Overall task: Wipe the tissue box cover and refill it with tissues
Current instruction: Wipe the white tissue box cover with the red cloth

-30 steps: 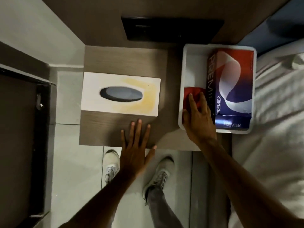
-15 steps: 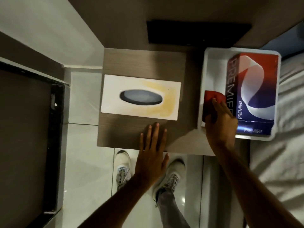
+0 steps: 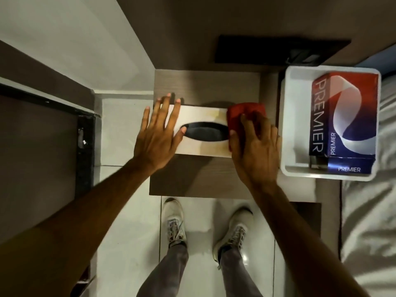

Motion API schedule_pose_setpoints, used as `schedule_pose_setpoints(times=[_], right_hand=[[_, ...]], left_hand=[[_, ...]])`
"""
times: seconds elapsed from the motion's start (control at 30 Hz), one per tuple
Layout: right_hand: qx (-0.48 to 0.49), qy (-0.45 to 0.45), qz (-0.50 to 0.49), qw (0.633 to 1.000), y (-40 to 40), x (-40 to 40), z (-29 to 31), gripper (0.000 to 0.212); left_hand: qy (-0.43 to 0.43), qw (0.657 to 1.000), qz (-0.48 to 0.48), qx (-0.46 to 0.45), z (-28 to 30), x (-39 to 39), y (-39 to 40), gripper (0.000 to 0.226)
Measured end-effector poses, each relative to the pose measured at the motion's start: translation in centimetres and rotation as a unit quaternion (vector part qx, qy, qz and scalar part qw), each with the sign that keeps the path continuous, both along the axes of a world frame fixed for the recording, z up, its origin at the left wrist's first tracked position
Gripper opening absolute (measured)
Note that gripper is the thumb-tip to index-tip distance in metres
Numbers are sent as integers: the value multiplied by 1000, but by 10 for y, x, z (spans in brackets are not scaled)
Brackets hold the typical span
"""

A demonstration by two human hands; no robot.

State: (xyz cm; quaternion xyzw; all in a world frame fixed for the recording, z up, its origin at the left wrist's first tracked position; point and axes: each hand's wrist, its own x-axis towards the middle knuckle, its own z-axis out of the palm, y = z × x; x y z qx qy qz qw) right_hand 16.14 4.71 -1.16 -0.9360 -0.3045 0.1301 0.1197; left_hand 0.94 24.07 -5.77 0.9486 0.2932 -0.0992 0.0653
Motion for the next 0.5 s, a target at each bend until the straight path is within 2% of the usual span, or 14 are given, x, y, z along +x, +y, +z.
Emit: schedule_pose_setpoints(times=[0.07, 0.2, 0.33, 0.5], right_hand=[[18, -24, 1, 1000, 5, 0, -10, 59], [38, 10, 21, 999, 17, -2, -36, 69], [23, 0, -27, 999, 50, -19, -37, 67], [7, 10, 135, 991, 86, -44, -36, 69]], left_hand=[[-20, 1000, 12, -13, -11, -1, 0, 70], [-72, 996, 33, -35, -15, 0, -5, 67], [-88, 993, 61, -43, -16, 1, -9, 63], [-86, 993, 59, -51, -18, -1, -8, 63]])
